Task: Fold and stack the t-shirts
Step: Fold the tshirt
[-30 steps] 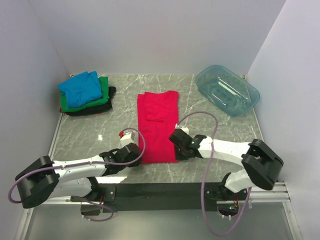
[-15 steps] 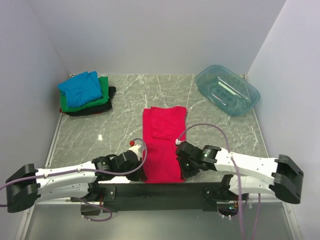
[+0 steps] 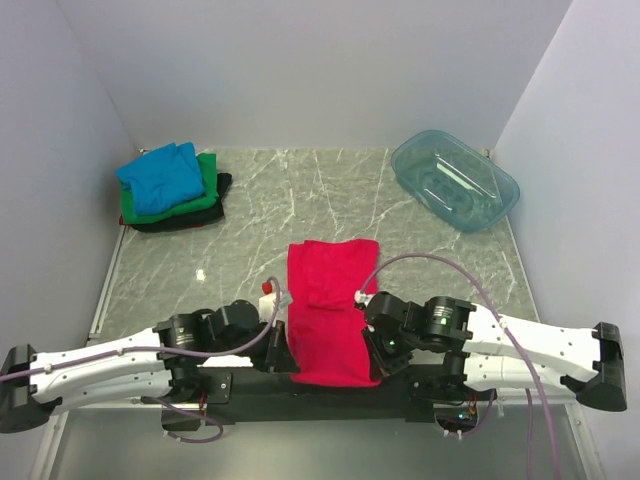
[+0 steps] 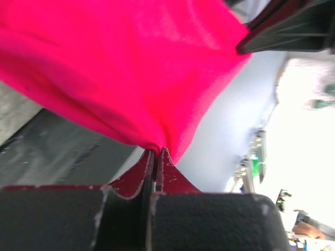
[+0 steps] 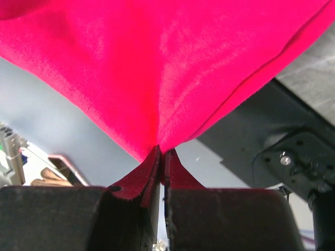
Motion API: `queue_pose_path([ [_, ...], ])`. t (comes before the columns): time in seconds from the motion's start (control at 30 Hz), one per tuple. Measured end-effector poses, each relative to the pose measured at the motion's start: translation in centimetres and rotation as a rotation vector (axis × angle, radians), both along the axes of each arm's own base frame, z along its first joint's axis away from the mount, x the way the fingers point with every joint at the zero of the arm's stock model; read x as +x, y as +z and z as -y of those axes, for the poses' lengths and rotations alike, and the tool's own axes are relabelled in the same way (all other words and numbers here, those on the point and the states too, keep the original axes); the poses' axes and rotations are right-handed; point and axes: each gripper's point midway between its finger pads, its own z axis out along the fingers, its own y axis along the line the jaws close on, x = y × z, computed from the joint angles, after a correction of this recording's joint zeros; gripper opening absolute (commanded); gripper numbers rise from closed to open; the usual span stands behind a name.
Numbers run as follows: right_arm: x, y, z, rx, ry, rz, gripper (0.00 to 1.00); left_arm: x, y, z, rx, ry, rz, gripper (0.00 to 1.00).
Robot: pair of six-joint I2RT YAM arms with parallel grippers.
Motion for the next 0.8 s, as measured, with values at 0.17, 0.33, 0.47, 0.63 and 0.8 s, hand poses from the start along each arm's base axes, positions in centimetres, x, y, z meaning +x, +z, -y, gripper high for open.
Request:
queue_pose_path([
  [0.17,0.2,3.1,-0.2,0.037,-0.014,0.032,0.0,0.1,3.2,0.0,-0.095,0.025,0.015,0.01],
  [0.33,2.5,6.3,-0.4,0.05,-0.079,0.15,0.0,1.5,5.1,-0.2,-0.14,0.114,0.061,0.01],
  [0.47,5.3,8.2,-0.4,0.036,-0.16,0.265,0.0,3.4,5.0,-0.1,-0.132,0.208,0.107,0.0],
  [0.63,9.9,7.9,0.1,-0.046,-0.275,0.377,0.0,6.7,3.6,0.4,-0.051,0.336,0.182,0.0],
  [0.8,14.1,6.9,1.1,-0.138,-0.36,0.447,0.0,10.4,3.5,1.2,0.021,0.44,0.271,0.0],
])
